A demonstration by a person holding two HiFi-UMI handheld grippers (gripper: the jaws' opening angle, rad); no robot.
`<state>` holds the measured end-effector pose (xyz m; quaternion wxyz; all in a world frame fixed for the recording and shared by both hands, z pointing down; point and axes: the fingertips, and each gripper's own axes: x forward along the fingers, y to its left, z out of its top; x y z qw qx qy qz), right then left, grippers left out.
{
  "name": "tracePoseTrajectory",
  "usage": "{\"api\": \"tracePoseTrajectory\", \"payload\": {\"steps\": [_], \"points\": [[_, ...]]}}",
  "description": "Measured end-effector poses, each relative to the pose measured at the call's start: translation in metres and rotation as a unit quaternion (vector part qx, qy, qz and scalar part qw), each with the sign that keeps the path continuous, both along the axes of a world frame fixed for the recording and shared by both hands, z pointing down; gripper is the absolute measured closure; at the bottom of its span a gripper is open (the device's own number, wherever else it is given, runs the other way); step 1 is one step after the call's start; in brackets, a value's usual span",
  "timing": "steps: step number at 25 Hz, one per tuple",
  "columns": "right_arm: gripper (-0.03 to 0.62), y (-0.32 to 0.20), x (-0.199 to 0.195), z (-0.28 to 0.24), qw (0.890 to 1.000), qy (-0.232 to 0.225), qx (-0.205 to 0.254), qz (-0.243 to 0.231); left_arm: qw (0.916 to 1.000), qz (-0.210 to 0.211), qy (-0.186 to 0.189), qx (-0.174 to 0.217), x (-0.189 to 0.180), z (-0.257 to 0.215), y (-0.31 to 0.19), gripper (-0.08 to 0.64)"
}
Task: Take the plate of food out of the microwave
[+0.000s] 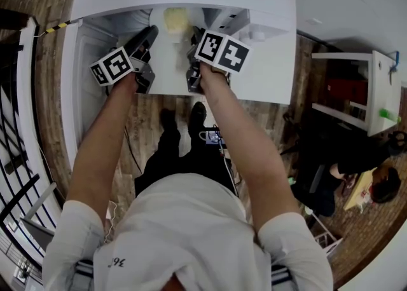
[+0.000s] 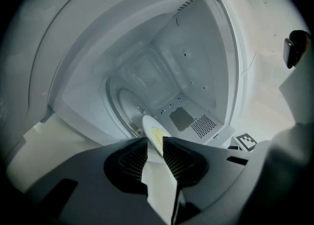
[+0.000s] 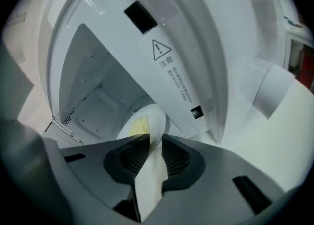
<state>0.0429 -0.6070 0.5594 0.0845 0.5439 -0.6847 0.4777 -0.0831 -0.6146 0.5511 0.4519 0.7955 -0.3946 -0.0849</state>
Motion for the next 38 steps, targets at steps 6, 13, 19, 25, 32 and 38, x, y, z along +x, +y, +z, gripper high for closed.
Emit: {"api": "tracePoseTrajectory", "payload": {"steps": [6, 13, 19, 25, 32, 38], "points": [[0.509, 0.006, 0.005, 0.0, 1.0, 0.005, 0.003, -0.003, 0.9999, 0.0, 0.003, -0.017, 0.003, 0.003, 0.008, 0.482], [0.514, 0.015, 0.008, -0.006, 1.0, 0.003, 0.011, -0.004, 0.9998, -0.009, 0.011, -0.015, 0.003, -0.009, 0.019, 0.5], [0.514, 0.023, 0.011, -0.015, 1.0, 0.001, 0.023, -0.005, 0.9997, -0.01, 0.018, -0.015, 0.006, -0.019, 0.03, 0.506], [0.517, 0.037, 0.015, -0.034, 0.999, 0.0, 0.041, -0.008, 0.9997, -0.007, 0.017, -0.017, 0.01, -0.034, 0.045, 0.506], [0.518, 0.056, 0.022, -0.057, 0.999, -0.013, 0.051, -0.001, 0.9995, 0.0, 0.025, -0.018, 0.017, -0.056, 0.063, 0.506], [0.52, 0.082, 0.029, -0.074, 0.998, -0.024, 0.052, 0.008, 0.9995, 0.007, 0.024, -0.021, 0.024, -0.075, 0.086, 0.506]]}}
